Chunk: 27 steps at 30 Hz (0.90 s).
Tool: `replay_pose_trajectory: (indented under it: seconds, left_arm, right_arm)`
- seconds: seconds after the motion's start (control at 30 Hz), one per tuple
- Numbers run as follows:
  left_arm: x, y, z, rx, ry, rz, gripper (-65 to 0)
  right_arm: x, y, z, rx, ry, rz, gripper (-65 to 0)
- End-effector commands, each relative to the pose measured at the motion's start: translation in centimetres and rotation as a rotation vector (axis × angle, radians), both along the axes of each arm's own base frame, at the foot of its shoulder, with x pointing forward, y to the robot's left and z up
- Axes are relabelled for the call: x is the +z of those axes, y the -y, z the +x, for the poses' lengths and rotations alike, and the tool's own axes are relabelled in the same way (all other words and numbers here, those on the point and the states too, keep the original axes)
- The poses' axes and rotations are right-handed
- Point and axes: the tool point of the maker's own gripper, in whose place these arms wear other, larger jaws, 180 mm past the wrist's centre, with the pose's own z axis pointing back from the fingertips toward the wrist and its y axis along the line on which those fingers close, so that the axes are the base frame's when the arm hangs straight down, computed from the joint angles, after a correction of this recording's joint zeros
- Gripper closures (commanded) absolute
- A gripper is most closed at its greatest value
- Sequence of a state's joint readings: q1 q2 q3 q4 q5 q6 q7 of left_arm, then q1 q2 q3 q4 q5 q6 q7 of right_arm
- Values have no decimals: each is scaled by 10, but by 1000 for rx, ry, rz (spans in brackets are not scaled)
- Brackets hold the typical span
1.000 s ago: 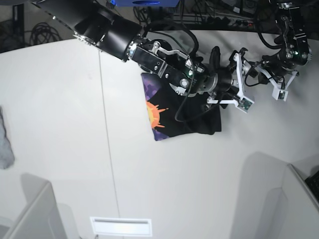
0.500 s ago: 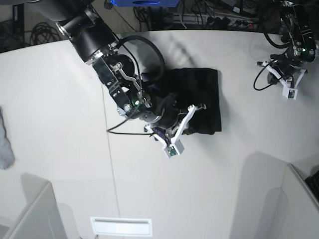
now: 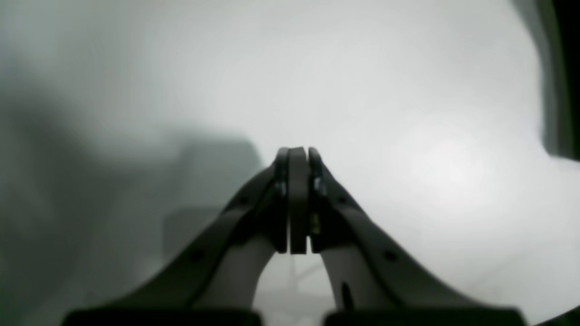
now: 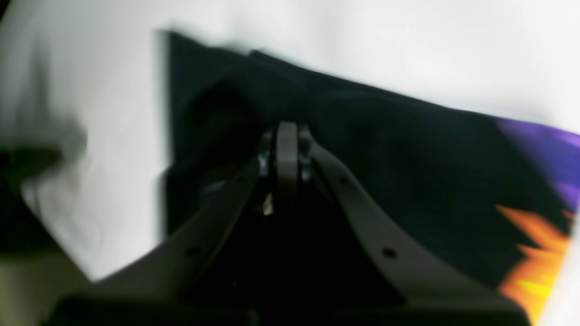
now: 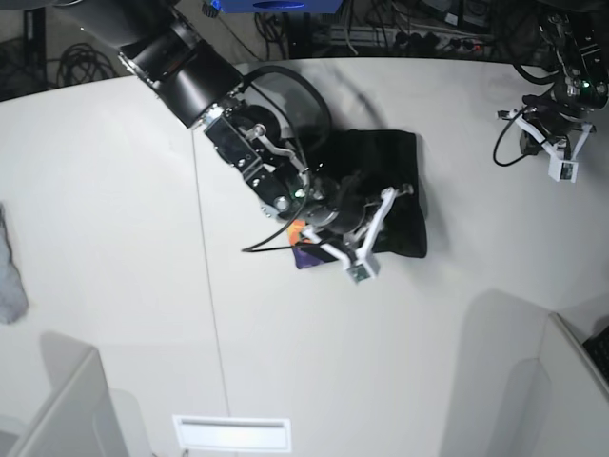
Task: Fold the T-shirt properly
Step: 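Press the folded end flat with the right gripper and release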
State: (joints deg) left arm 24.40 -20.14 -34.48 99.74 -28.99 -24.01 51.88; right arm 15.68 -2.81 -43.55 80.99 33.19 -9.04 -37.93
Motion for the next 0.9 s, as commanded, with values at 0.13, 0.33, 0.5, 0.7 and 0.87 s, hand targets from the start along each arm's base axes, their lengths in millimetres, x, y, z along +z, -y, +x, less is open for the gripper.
replay_pose_trajectory:
  seconds: [0.13, 0.33, 0.5, 0.7, 0.87]
  left_arm:
    - [29, -37, 2, 76, 74, 67, 0]
    - [31, -41, 1, 86, 77, 74, 0]
    - [30, -35, 3, 80, 83, 60, 0]
    - [32, 38, 25, -24, 168, -176, 0]
    - [50, 72, 42, -15, 284, -396, 0]
  right_arm:
    - [33, -59, -30, 146, 54, 75, 0]
    - [77, -69, -47, 215, 151, 149, 0]
    - [57, -15, -26, 59, 137, 57, 0]
    - [39, 55, -16, -146, 91, 12, 0]
    - [46, 132, -1, -387, 77, 51, 0]
